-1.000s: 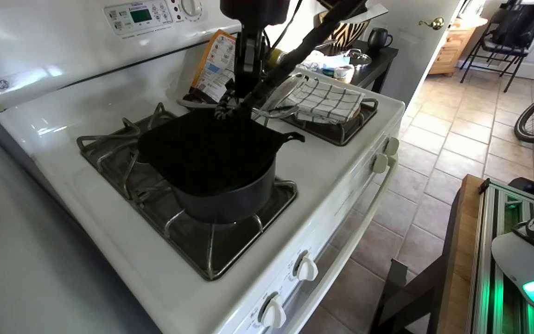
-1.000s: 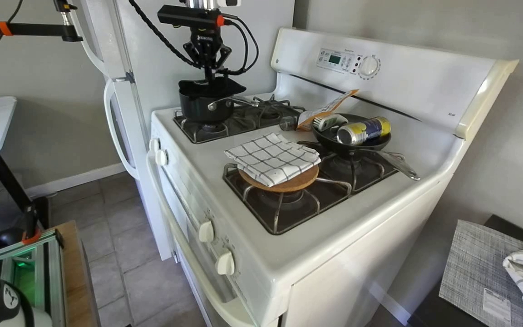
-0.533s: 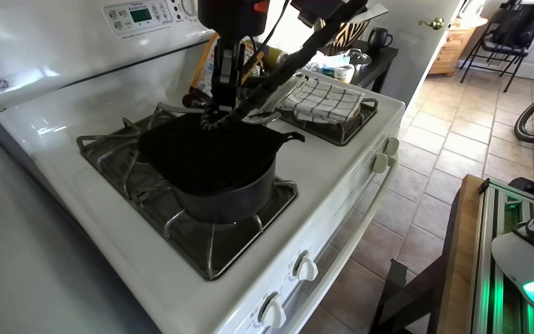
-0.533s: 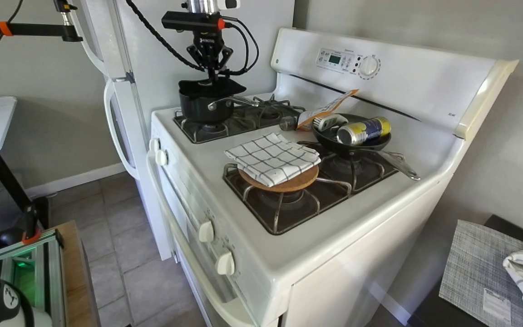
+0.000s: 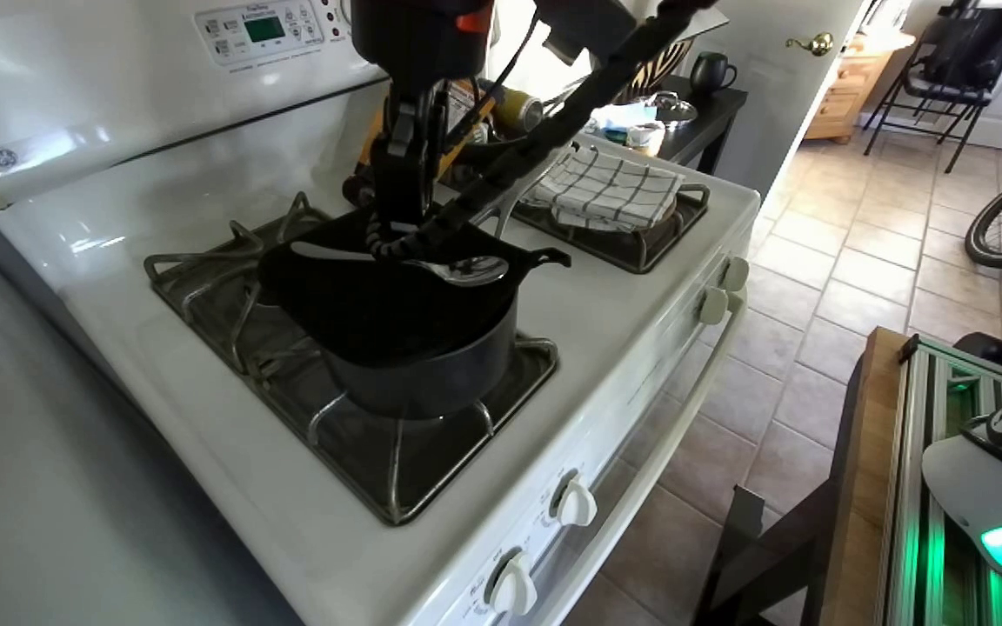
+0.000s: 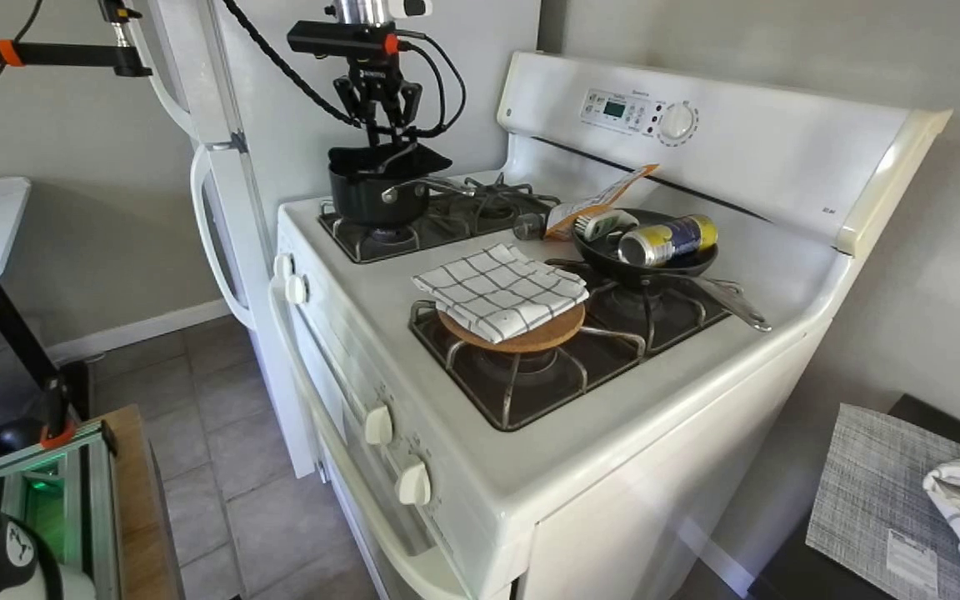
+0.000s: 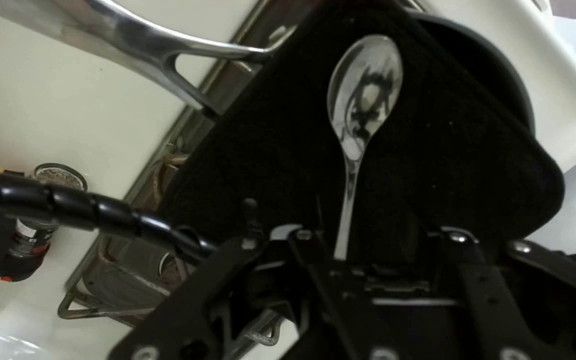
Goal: Put the silver spoon on top of the black pot holder.
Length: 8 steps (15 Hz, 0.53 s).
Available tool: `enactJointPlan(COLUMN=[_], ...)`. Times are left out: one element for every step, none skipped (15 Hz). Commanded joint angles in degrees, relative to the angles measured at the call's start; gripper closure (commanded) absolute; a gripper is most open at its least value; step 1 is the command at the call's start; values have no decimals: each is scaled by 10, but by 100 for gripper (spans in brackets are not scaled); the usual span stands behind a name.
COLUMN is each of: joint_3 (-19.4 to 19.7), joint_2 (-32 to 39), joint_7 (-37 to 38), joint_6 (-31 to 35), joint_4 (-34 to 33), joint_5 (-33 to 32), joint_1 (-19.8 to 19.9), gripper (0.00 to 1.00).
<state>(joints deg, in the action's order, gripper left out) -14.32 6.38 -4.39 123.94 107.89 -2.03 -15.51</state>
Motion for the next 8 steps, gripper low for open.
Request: enactJointPlan(joint_3=[4,10,15,20,26,34,43,54], joint_2=[-24,-43,-58,-76,-93,-112,-131,-145], joint_7=[37,70,96,114,132,144,152,159], joint_6=[-5,0,9,4,3,8,24,37], joint_4=[-1,5,11,14,21,32,51,72], joint_5=[-24,-51,-65,-71,-80,-81,-76,-71], joint_1=[1,2,6,13,20,31,44,57], gripper=[22,16,8,1,0,0,0,0])
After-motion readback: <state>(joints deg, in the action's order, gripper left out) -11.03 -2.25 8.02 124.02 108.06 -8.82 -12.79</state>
